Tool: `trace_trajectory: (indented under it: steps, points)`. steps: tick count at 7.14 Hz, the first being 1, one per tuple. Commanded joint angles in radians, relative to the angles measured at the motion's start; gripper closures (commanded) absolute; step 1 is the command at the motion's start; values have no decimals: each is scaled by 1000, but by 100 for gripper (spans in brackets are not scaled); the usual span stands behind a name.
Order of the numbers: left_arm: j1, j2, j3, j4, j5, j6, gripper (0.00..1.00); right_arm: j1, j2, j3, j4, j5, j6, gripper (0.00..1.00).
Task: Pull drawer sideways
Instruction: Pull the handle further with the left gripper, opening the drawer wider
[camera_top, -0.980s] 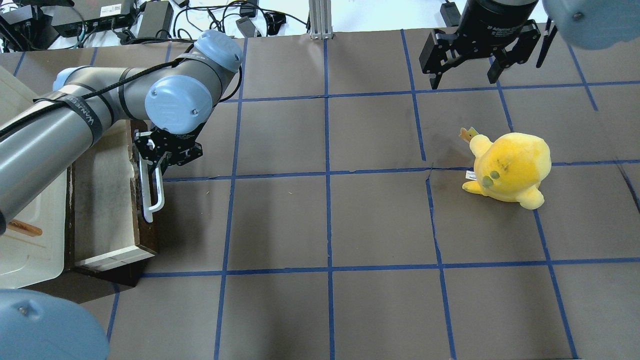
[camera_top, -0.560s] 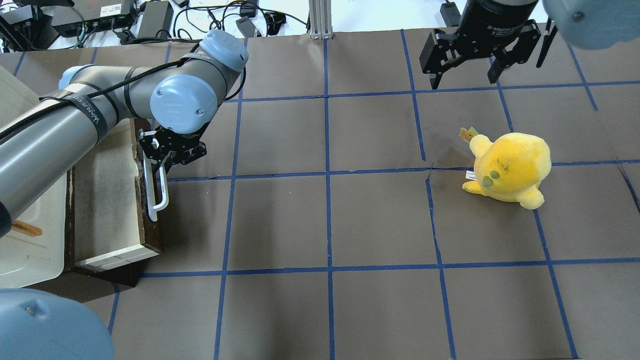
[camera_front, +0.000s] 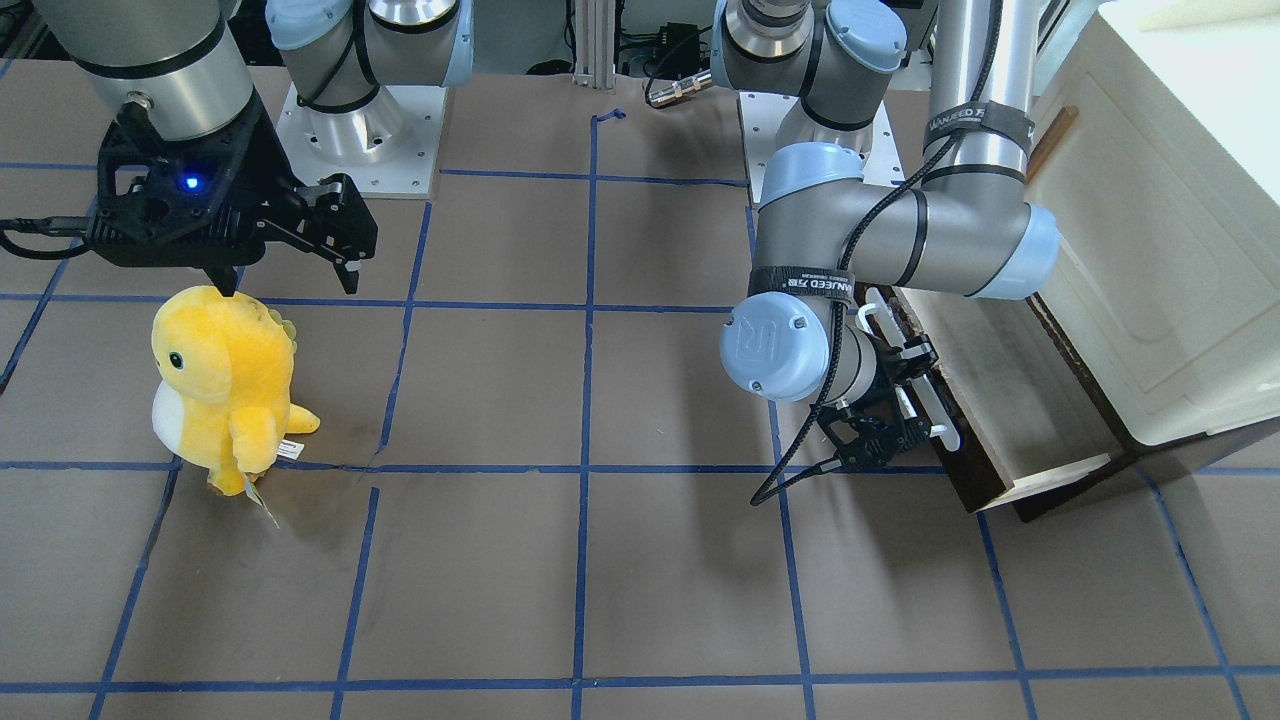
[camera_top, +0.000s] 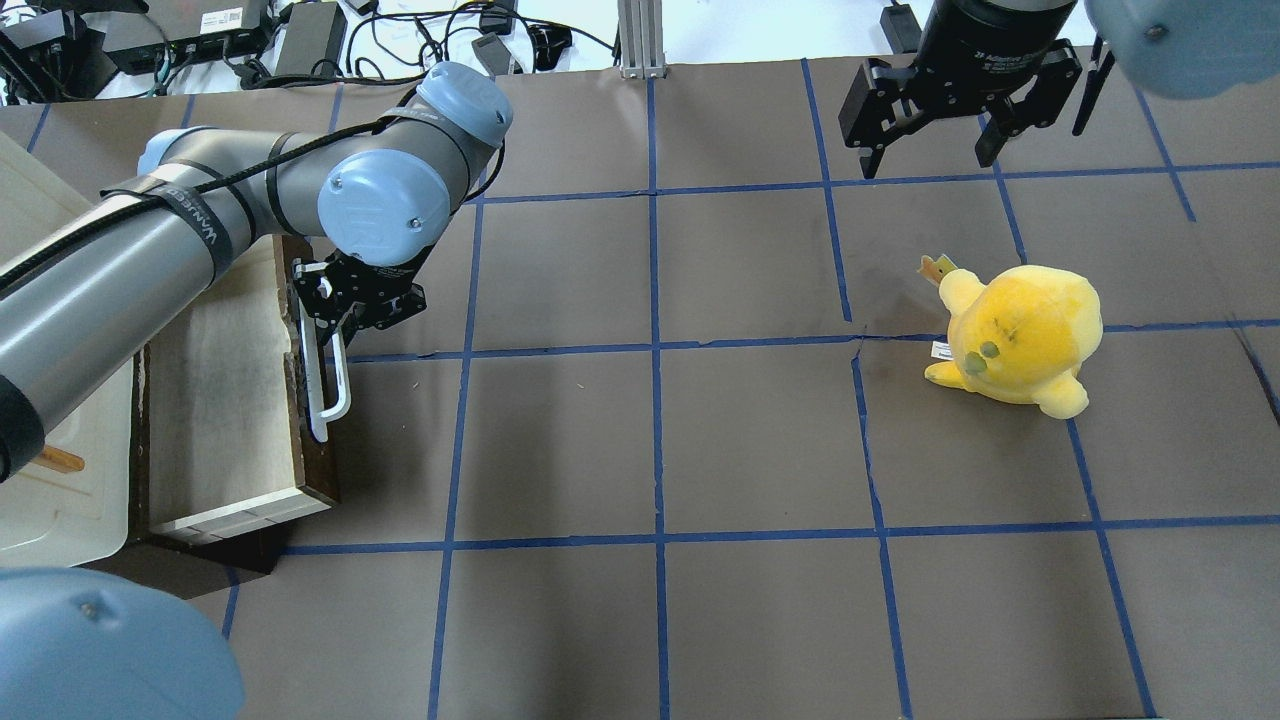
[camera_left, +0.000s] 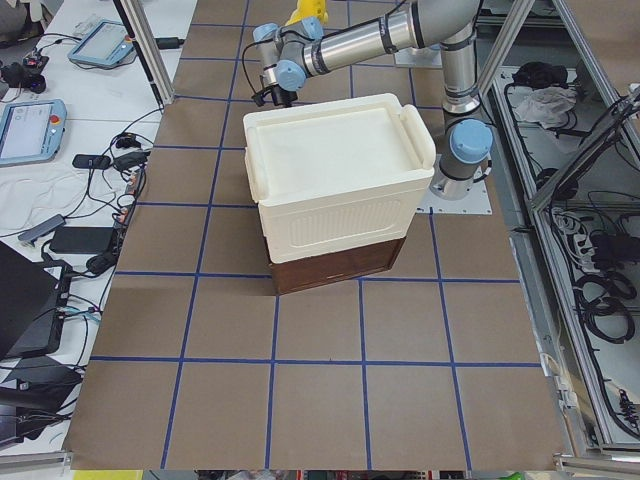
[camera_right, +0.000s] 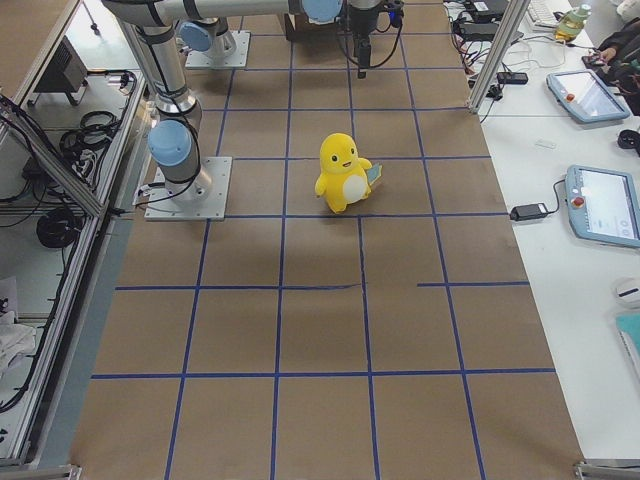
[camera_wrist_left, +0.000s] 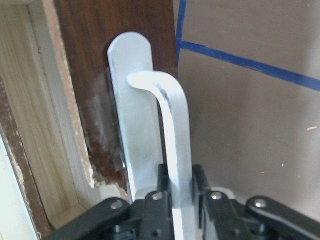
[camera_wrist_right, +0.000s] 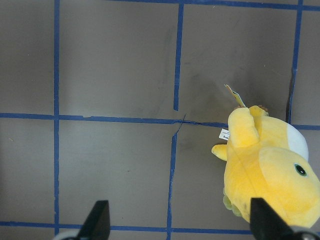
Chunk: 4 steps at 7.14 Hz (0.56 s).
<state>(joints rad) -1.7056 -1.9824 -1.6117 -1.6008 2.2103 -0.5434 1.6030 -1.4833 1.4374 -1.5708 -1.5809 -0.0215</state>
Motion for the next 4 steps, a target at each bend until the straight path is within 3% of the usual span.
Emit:
trace_trajectory:
  steps: [1,2,3,4]
  points:
    - [-2,0,4,-13,6,14,72,0,0,0,0,-1,0,0]
    - [-3,5,6,-13,15,32,26,0,0,0,0,-1,0,0]
    - [-3,14,22,-10,3,77,0,0,0,0,0,-1,0,0]
    - [-6,17,59,-13,-9,80,0,0,0,0,0,1,0,0]
